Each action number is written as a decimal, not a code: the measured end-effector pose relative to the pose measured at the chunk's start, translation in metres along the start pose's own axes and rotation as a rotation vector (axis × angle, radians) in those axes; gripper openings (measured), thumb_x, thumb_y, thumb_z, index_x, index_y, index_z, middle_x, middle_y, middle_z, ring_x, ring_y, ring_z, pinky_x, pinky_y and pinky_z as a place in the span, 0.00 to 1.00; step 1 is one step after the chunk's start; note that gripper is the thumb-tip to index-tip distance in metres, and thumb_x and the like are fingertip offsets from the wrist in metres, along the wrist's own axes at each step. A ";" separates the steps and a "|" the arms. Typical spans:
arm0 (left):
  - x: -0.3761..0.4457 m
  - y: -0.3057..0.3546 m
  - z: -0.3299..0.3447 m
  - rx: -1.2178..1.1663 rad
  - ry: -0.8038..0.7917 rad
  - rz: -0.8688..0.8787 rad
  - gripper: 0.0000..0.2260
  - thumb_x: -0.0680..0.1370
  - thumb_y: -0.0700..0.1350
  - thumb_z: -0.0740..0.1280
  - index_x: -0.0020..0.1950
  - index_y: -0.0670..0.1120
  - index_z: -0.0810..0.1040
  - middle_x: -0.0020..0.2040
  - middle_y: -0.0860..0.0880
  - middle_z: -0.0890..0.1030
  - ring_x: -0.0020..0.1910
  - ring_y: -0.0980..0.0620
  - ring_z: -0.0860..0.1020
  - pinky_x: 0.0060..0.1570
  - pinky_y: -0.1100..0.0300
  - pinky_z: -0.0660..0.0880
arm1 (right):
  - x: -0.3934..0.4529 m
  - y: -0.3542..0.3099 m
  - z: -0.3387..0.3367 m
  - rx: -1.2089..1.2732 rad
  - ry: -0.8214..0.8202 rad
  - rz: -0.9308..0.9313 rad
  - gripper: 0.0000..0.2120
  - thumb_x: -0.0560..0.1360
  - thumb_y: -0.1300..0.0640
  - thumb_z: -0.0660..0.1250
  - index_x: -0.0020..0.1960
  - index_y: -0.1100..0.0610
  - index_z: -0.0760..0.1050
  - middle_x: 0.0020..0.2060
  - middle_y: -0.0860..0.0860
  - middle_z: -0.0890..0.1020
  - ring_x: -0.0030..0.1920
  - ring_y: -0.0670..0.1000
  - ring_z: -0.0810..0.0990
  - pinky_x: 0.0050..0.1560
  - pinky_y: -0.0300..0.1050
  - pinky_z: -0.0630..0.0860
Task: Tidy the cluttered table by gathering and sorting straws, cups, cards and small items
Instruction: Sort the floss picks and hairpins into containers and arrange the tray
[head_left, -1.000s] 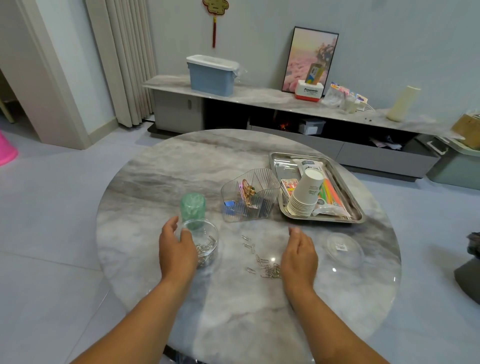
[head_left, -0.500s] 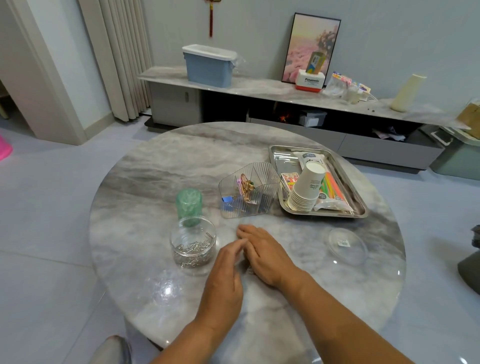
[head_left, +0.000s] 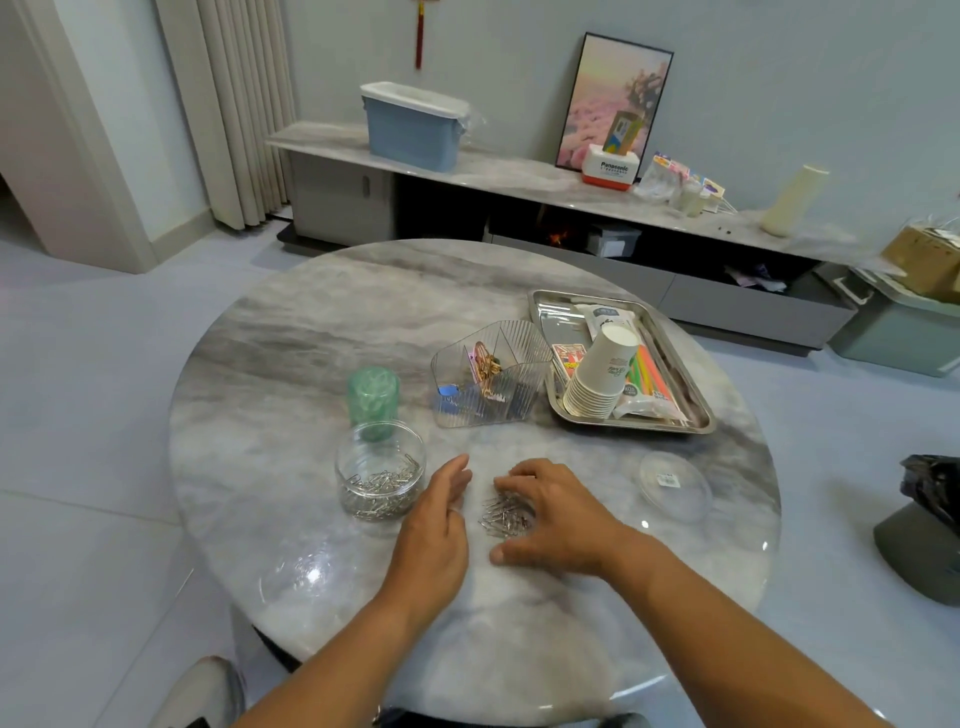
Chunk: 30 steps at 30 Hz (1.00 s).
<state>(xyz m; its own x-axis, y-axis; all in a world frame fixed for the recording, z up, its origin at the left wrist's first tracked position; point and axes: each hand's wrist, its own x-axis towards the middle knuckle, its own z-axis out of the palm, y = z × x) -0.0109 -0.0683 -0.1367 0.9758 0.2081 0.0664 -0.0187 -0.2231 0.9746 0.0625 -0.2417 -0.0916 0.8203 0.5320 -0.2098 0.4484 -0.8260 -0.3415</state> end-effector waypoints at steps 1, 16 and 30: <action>-0.001 0.000 0.000 -0.009 -0.005 -0.004 0.27 0.82 0.29 0.54 0.70 0.60 0.68 0.67 0.51 0.77 0.67 0.65 0.73 0.67 0.70 0.67 | 0.004 -0.002 -0.006 0.016 -0.045 0.018 0.41 0.65 0.36 0.78 0.74 0.45 0.70 0.68 0.47 0.68 0.67 0.48 0.67 0.68 0.40 0.65; -0.005 -0.004 -0.003 -0.022 -0.155 -0.028 0.32 0.80 0.32 0.63 0.75 0.64 0.65 0.69 0.55 0.74 0.68 0.62 0.74 0.71 0.58 0.71 | 0.032 -0.039 -0.027 -0.057 -0.160 0.075 0.07 0.71 0.64 0.72 0.47 0.55 0.82 0.39 0.46 0.79 0.38 0.45 0.75 0.34 0.35 0.69; -0.003 -0.007 0.002 0.023 -0.042 -0.035 0.31 0.77 0.32 0.61 0.78 0.52 0.65 0.72 0.55 0.71 0.72 0.63 0.69 0.74 0.60 0.66 | 0.041 -0.076 -0.089 0.291 0.070 0.006 0.05 0.71 0.67 0.74 0.42 0.59 0.81 0.38 0.51 0.85 0.35 0.45 0.86 0.40 0.44 0.85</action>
<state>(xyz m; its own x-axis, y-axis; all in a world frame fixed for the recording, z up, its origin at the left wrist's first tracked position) -0.0133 -0.0692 -0.1445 0.9840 0.1764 0.0232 0.0197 -0.2380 0.9711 0.0940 -0.1734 0.0072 0.8496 0.5049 -0.1522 0.3314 -0.7357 -0.5907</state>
